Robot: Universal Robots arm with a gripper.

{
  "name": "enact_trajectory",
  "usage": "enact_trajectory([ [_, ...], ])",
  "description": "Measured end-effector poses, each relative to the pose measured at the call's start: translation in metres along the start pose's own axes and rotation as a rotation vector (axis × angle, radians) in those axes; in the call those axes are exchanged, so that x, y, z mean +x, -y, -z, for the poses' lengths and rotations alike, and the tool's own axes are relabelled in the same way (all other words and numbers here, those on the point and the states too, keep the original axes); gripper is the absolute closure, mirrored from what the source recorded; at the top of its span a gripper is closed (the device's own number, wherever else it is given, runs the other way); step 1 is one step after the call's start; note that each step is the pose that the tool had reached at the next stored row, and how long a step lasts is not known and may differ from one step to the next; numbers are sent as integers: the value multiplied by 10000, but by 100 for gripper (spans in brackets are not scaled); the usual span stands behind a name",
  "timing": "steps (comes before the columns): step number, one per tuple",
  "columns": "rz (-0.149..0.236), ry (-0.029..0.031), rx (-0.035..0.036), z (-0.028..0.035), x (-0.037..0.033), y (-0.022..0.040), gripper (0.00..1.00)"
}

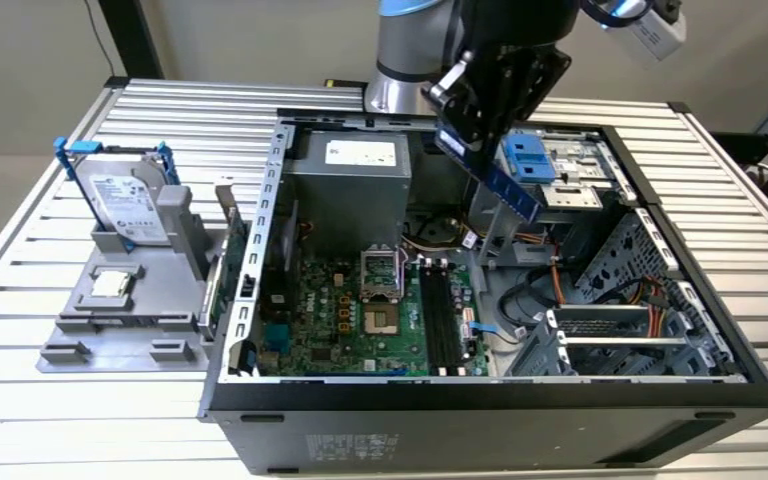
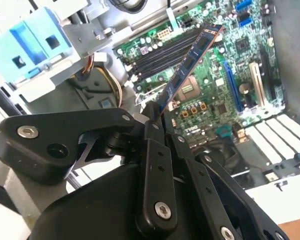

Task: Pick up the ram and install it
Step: 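Insert the ram into the slot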

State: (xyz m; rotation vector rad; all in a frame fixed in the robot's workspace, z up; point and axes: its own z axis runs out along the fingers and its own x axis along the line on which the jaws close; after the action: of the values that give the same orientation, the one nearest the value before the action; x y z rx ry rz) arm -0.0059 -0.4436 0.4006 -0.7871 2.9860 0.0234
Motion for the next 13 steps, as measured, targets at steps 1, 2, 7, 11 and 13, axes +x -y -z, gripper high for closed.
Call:
enact_trajectory([
  [1, -171, 0, 9, 0, 0, 0, 100],
  [2, -362, 1, 19, 0, 0, 0, 100],
  [7, -1265, 1, 70, 0, 0, 0, 100],
  [11, -1995, 2, 110, 0, 0, 0, 100],
  [13, -2360, 3, 130, 0, 0, 0, 100],
])
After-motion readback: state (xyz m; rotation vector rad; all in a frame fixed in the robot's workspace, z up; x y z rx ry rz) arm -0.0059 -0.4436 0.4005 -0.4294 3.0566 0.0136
